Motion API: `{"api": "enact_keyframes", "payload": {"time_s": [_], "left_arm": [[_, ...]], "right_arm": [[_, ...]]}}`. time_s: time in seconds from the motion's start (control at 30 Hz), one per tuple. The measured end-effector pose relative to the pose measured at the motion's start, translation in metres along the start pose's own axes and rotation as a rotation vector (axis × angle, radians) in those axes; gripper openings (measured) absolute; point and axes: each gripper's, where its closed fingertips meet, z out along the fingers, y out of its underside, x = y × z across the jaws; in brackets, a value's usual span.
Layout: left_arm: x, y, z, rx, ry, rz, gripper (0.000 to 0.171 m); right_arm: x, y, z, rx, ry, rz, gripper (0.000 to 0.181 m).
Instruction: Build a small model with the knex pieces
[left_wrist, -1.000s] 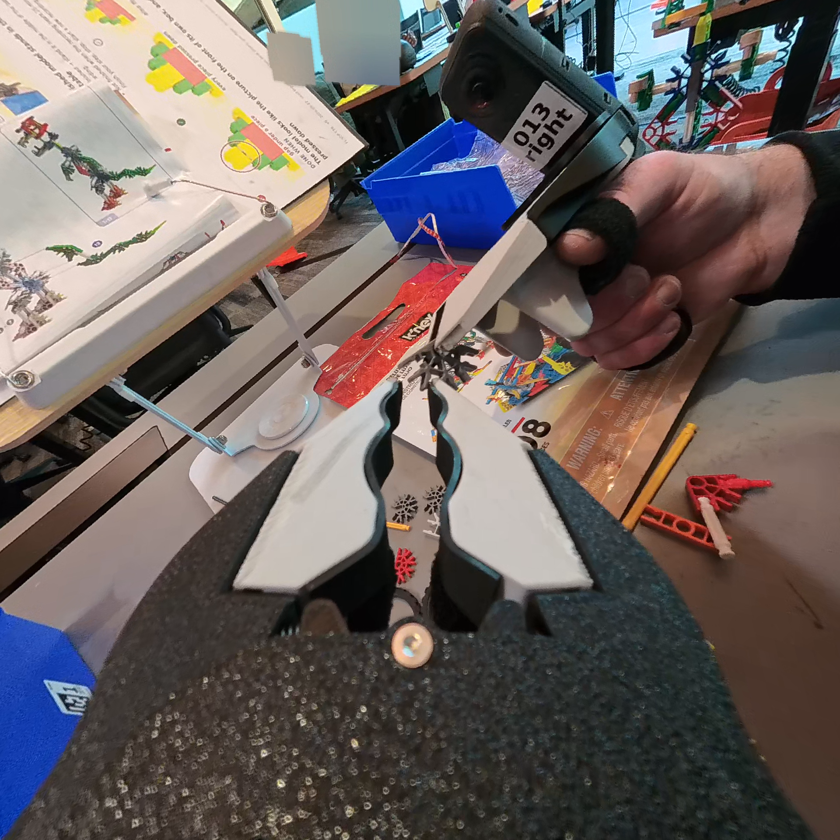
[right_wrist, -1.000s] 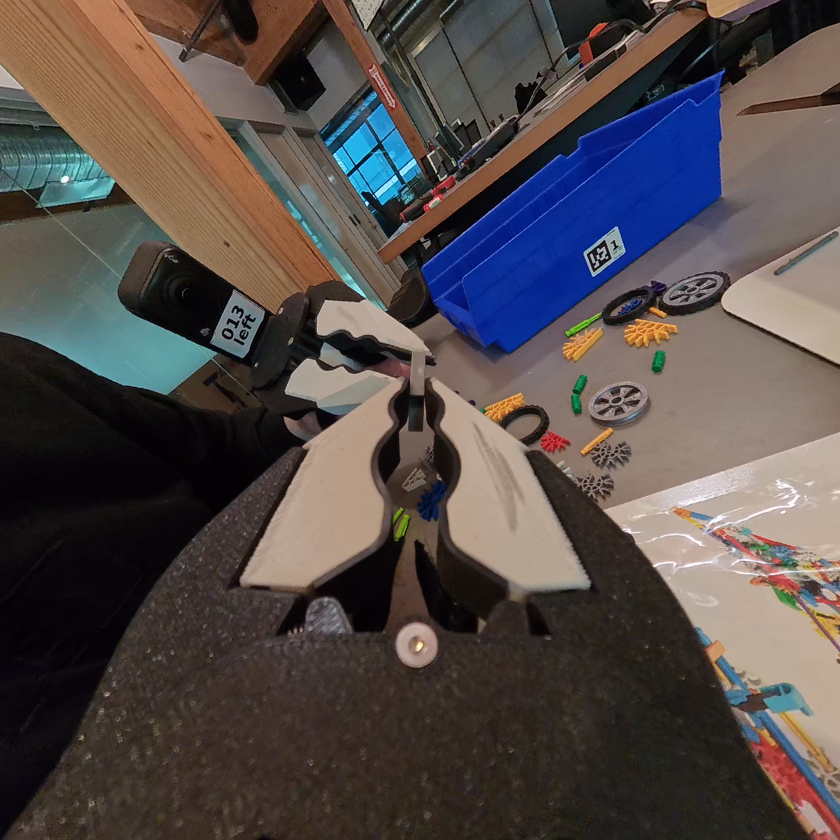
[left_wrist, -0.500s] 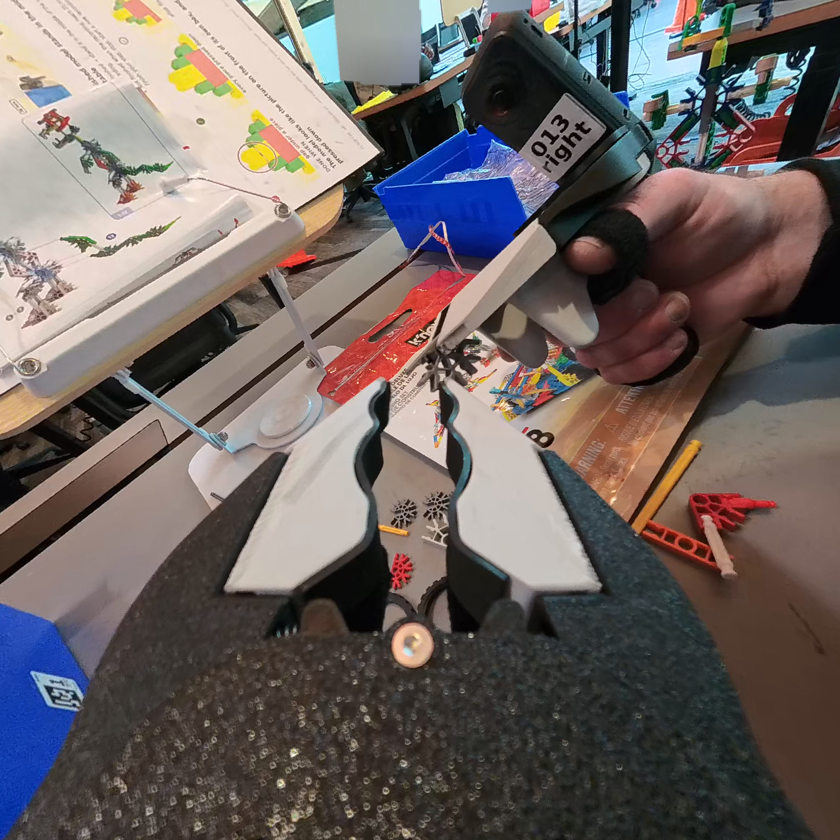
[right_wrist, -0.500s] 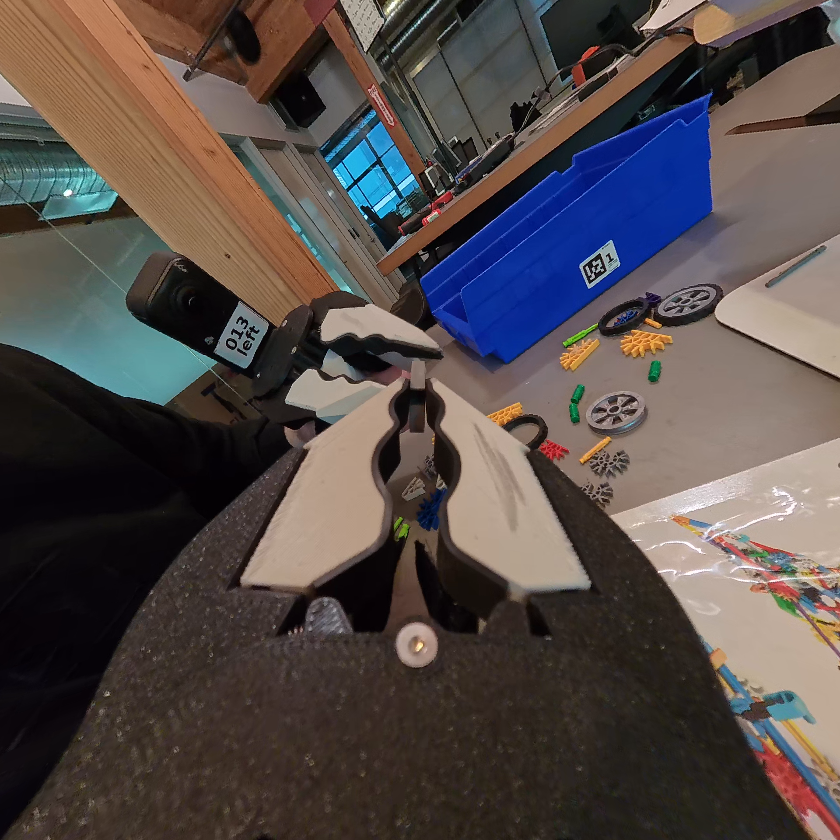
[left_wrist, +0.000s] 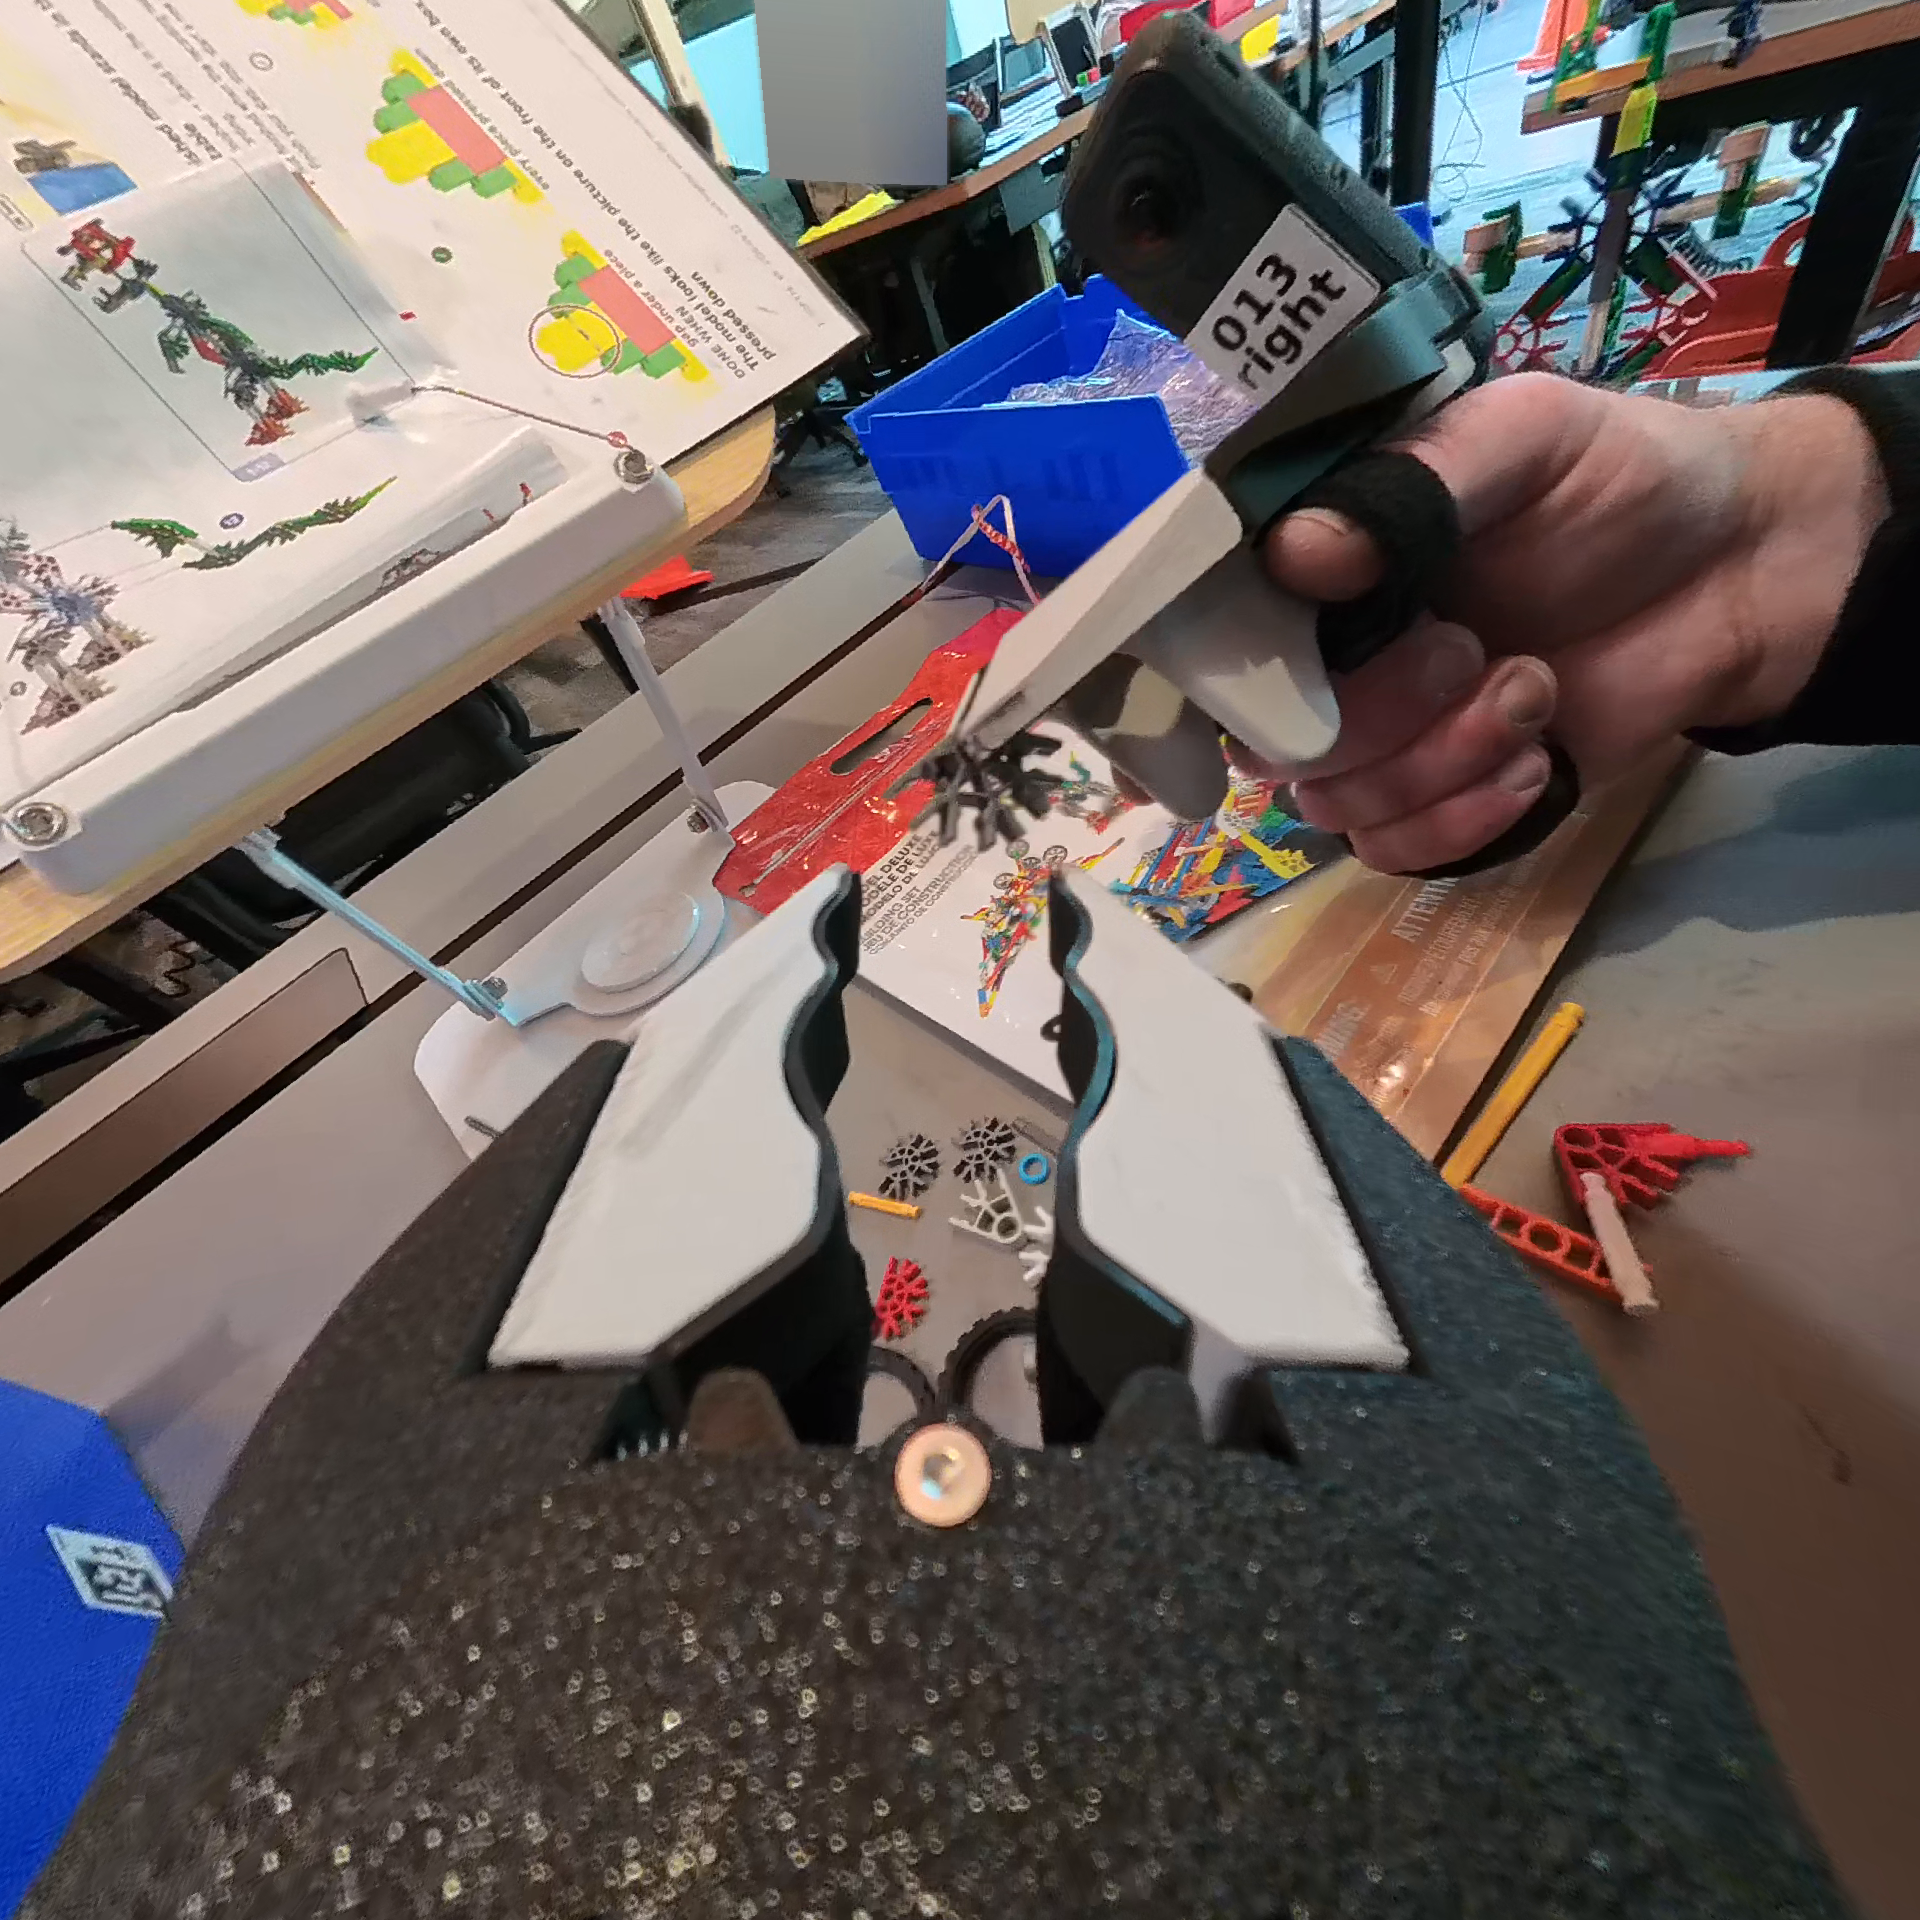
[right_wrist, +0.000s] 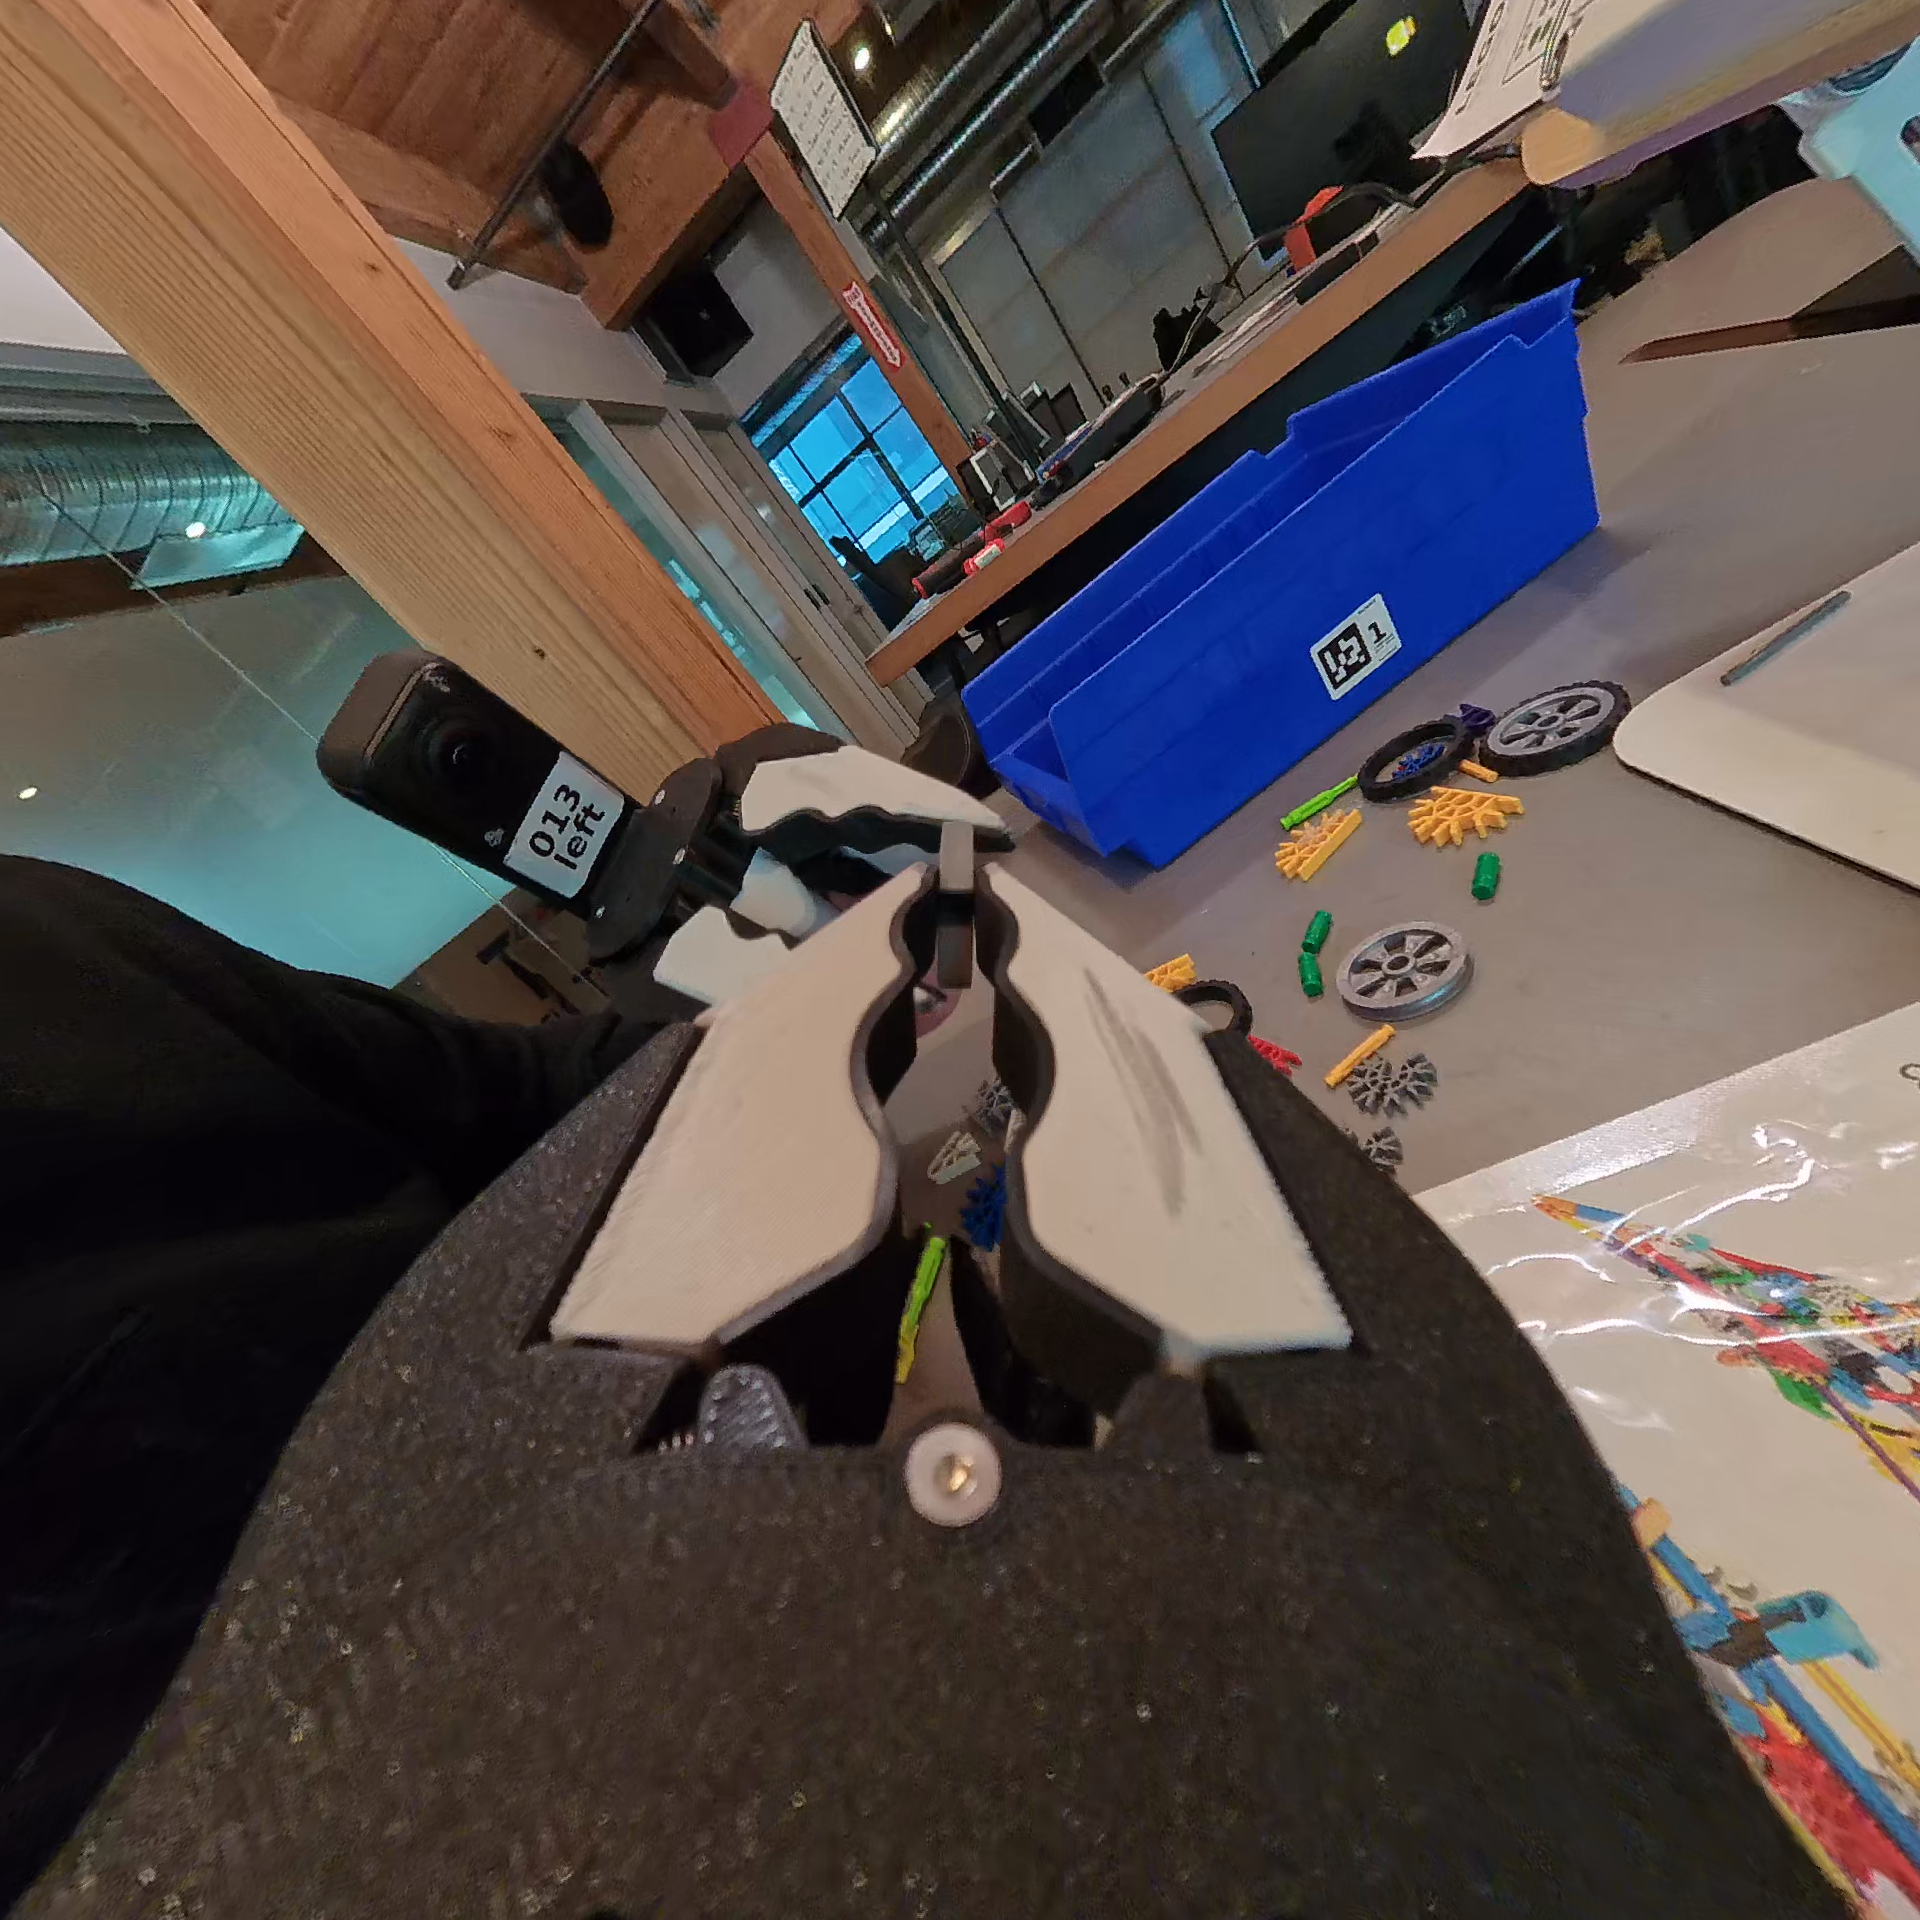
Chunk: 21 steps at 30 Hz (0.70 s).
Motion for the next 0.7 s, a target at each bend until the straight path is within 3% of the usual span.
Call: {"api": "enact_keyframes", "payload": {"time_s": [0.37, 0.7], "left_arm": [[0.004, -0.003, 0.013, -0.023, -0.075, 0.062, 0.034], [0.006, -0.002, 0.011, -0.069, -0.04, 0.139, 0.032]], "right_arm": [[-0.003, 0.003, 0.004, 0.003, -0.011, 0.012, 0.005], [-0.008, 0.01, 0.006, -0.059, -0.018, -0.022, 0.005]]}}
